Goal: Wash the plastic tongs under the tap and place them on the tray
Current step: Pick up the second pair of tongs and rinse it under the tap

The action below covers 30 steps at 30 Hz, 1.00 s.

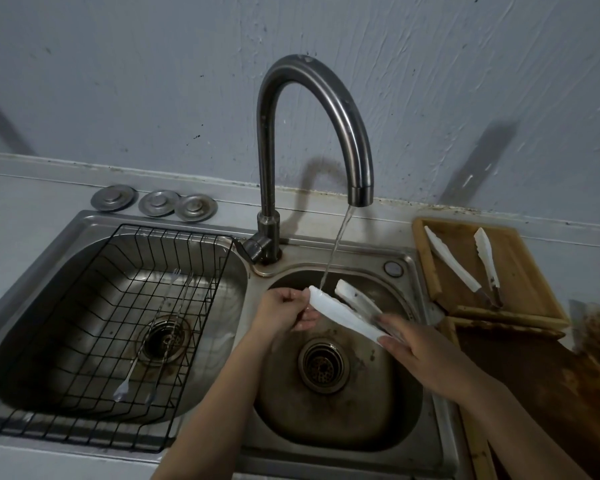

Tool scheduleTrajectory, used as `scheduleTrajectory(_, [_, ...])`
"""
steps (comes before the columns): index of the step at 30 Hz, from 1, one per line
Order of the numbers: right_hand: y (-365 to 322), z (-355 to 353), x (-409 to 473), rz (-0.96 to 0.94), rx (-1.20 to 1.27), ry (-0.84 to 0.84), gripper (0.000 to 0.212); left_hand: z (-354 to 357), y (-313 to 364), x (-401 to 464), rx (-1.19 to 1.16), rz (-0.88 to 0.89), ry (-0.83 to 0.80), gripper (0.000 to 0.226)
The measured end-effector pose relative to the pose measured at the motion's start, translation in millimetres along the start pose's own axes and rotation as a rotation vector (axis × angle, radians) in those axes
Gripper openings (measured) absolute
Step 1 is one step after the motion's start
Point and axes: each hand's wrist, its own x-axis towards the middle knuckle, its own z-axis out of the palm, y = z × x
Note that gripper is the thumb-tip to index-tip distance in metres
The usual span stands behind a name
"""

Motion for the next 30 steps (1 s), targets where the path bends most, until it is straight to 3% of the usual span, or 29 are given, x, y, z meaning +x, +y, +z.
scheduleTrajectory(3, [-4, 1, 0, 0.006, -0.078, 0.149, 0.075, -1, 1, 1, -0.054, 0.008, -0.017, 0.029])
scheduleTrajectory(7, [-12, 4, 5, 0.014, -0.071, 0.293, 0.091, 4, -4, 7, -0.149, 0.031, 0.013, 0.021])
scheduleTrajectory(9, [-16, 6, 9, 0.023, -0.102, 0.34, 0.086, 7, -5, 12, -0.156, 0.036, 0.045, 0.022])
scheduleTrajectory(12, [-16, 9, 12, 0.01, -0.124, 0.377, 0.053, 14, -7, 17, -0.149, 0.038, 0.097, 0.021])
scheduleTrajectory(14, [-16, 10, 14, 0.021, -0.119, 0.358, 0.043, 19, -8, 20, -0.141, 0.033, 0.164, 0.018])
scheduleTrajectory(17, [-14, 13, 17, 0.064, -0.046, 0.326, 0.047, 23, -11, 21, -0.064, 0.046, 0.259, 0.016])
scheduleTrajectory(21, [-9, 15, 20, 0.123, 0.008, 0.288, 0.052, 26, -11, 19, -0.045, 0.032, 0.264, 0.015])
scheduleTrajectory(26, [-14, 18, 21, 0.145, -0.018, 0.294, 0.05, 39, -15, 19, -0.118, 0.033, 0.251, 0.039])
scheduleTrajectory(28, [-16, 19, 20, 0.145, 0.008, 0.296, 0.046, 37, -15, 21, -0.121, 0.042, 0.271, 0.029])
scheduleTrajectory(30, [-16, 19, 19, 0.153, 0.069, 0.293, 0.042, 31, -12, 23, 0.019, 0.129, 0.327, 0.007])
